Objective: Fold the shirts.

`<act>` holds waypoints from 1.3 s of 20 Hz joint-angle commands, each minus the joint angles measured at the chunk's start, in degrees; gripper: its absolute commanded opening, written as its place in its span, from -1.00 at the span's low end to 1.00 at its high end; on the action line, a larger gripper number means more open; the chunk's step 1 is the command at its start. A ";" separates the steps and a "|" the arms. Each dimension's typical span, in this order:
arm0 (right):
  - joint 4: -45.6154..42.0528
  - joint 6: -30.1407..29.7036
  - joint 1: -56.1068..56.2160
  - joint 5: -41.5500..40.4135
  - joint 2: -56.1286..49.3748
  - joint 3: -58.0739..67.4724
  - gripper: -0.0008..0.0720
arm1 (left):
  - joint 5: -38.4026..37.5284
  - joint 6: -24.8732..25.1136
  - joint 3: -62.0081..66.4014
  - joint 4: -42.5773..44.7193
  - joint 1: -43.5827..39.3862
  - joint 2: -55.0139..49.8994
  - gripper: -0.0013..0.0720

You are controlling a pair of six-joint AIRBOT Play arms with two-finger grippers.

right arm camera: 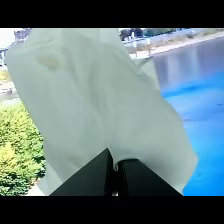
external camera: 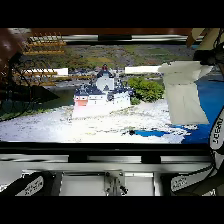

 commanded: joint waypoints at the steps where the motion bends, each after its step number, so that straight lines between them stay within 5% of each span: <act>1: -4.42 0.09 0.04 -7.30 2.84 -0.02 -0.84 | -0.44 0.39 -0.02 0.02 -0.02 0.02 -0.89; 5: 2.99 -0.42 0.11 -18.75 2.49 -0.09 -0.84 | -0.46 0.35 -0.02 0.02 -0.02 0.02 -0.89; 11: -4.63 -8.22 0.00 9.03 2.10 -0.17 -0.84 | -0.48 0.42 -0.02 0.02 -0.02 0.02 -0.89; 18: -3.43 -4.35 -3.85 31.76 2.14 -0.76 -0.84 | -0.48 0.87 -0.02 0.02 -0.02 0.02 -0.89; 26: 7.26 5.18 -5.33 34.10 2.08 -21.33 -0.83 | -0.48 1.68 -0.02 0.02 -0.02 0.02 -0.89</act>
